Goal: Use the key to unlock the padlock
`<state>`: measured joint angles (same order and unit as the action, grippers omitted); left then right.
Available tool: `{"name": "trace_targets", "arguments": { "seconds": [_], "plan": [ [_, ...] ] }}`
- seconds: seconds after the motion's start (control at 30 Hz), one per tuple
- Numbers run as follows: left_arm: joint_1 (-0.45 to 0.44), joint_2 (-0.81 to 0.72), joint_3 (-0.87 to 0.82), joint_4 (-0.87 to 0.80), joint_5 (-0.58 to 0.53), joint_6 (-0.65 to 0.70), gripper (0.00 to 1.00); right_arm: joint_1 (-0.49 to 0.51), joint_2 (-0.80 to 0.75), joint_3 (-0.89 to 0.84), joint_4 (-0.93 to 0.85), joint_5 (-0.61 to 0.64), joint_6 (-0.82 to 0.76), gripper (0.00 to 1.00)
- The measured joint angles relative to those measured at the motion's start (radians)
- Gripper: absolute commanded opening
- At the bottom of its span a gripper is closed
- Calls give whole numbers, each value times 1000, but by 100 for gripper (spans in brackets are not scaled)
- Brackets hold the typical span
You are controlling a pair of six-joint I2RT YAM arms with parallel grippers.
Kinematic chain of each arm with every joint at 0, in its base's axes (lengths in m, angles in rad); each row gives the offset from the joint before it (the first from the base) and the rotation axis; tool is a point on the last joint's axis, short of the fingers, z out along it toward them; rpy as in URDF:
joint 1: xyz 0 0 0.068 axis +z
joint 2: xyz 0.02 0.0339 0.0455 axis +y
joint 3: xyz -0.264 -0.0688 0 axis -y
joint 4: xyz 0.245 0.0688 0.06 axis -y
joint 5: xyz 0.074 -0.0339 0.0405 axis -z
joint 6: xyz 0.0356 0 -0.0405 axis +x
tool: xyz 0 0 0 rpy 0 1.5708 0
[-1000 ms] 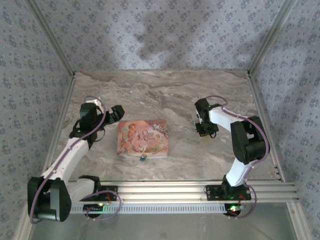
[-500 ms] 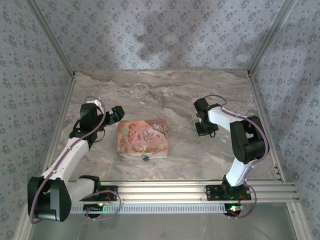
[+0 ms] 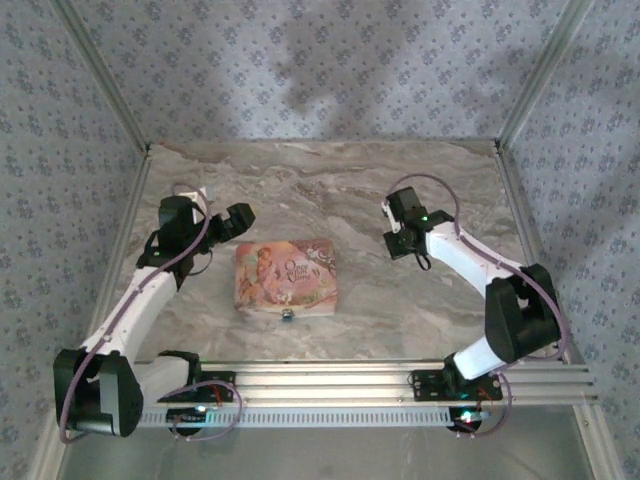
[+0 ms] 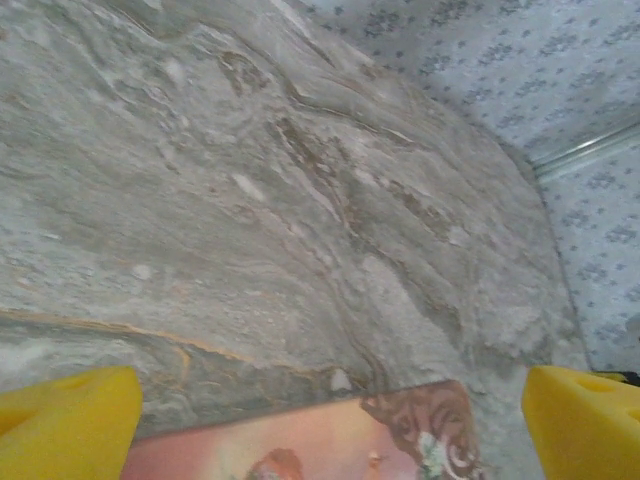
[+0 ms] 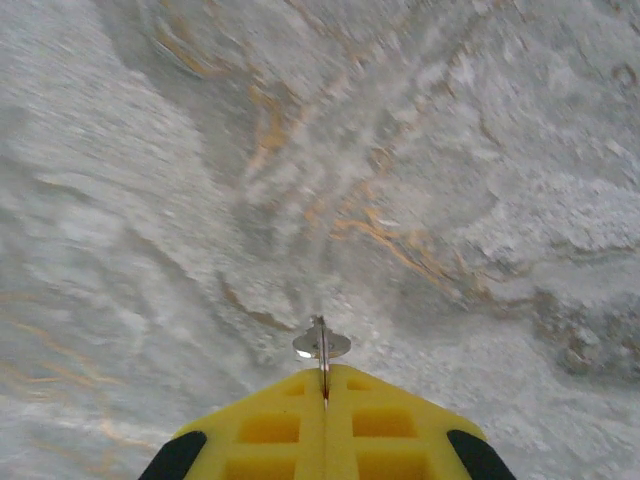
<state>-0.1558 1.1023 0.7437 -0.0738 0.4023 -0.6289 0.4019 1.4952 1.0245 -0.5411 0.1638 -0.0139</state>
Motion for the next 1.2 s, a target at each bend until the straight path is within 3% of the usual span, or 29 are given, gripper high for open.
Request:
{"name": "trace_targets", "arguments": {
  "seconds": [0.23, 0.6, 0.9, 1.2],
  "plan": [
    [-42, 39, 0, 100, 89, -212, 97, 2, -101, -1, 80, -180, 9, 0],
    [-222, 221, 0, 455, 119, -736, 92, 40, -266, -93, 389, -424, 79, 0],
    [-350, 362, 0, 729, 69, -1050, 89, 102, -273, -161, 573, -499, 128, 0],
    [-456, 512, 34, 927, 22, -1257, 82, 161, -230, -169, 689, -513, 157, 0]
  ]
}}
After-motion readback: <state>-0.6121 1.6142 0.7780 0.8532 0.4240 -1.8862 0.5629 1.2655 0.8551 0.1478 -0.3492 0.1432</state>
